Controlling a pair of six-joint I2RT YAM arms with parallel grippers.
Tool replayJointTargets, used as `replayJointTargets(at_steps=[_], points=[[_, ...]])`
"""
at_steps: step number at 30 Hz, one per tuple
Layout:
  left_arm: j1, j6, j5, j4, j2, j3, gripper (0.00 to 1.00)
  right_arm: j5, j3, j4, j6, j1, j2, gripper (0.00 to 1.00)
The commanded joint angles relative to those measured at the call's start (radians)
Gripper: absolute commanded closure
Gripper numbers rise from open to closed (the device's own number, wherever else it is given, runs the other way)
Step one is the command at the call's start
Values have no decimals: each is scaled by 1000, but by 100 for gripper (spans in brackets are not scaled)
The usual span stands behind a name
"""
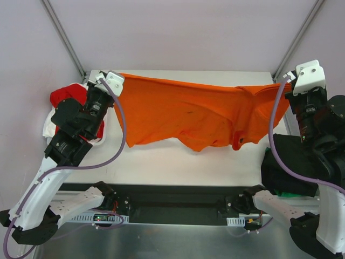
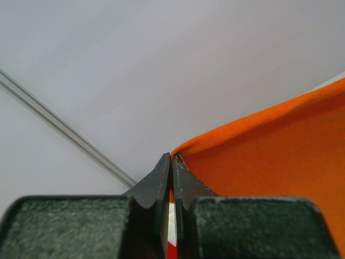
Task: Fold and stack the t-shirts
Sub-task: Flatten out the tshirt
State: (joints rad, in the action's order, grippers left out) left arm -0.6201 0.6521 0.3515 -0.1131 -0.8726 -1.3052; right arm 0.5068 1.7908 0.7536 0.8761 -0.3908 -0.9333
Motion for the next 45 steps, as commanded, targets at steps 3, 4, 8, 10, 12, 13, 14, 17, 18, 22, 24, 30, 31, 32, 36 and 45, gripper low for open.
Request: replayJointTargets(at_steps=[3, 4, 8, 10, 12, 13, 14, 17, 18, 22, 24, 30, 31, 32, 36, 45], points=[[11, 15, 86, 47, 43, -74, 100, 6, 108, -91, 11, 3, 10, 99], [11, 12, 96, 53, 41, -83, 100, 1, 110, -103, 5, 6, 10, 99], [11, 21, 118, 70, 43, -75, 100, -17, 128, -149, 1, 3, -12, 99], [11, 21, 118, 81, 55, -60, 100, -34, 128, -169, -3, 6, -16, 99], [11, 24, 119, 90, 61, -52, 100, -51, 136, -178, -8, 4, -18, 99], [11, 29, 127, 95, 64, -45, 100, -56, 140, -178, -9, 3, -19, 99], [11, 30, 129, 104, 64, -39, 100, -62, 156, -178, -8, 6, -18, 99], [11, 37, 136, 110, 78, -23, 100, -86, 171, -186, -3, 4, 2, 99], [13, 41, 141, 110, 83, -20, 100, -93, 179, -194, 0, 3, 7, 99], [17, 63, 165, 147, 87, -38, 100, -59, 252, -204, 29, 3, 5, 99], [19, 69, 184, 151, 78, -54, 100, -54, 281, -206, 35, 4, -9, 99], [26, 81, 230, 200, 70, -66, 100, -28, 292, -223, 50, 4, -33, 99], [28, 90, 231, 205, 72, -60, 100, -27, 286, -224, 50, 4, -32, 99], [31, 95, 234, 213, 73, -59, 100, -27, 282, -223, 52, 6, -29, 99], [34, 107, 225, 216, 98, -34, 100, -25, 236, -220, 54, 4, 4, 99], [34, 84, 138, 184, 194, 63, 100, -68, 168, -129, 9, 4, 99, 99]])
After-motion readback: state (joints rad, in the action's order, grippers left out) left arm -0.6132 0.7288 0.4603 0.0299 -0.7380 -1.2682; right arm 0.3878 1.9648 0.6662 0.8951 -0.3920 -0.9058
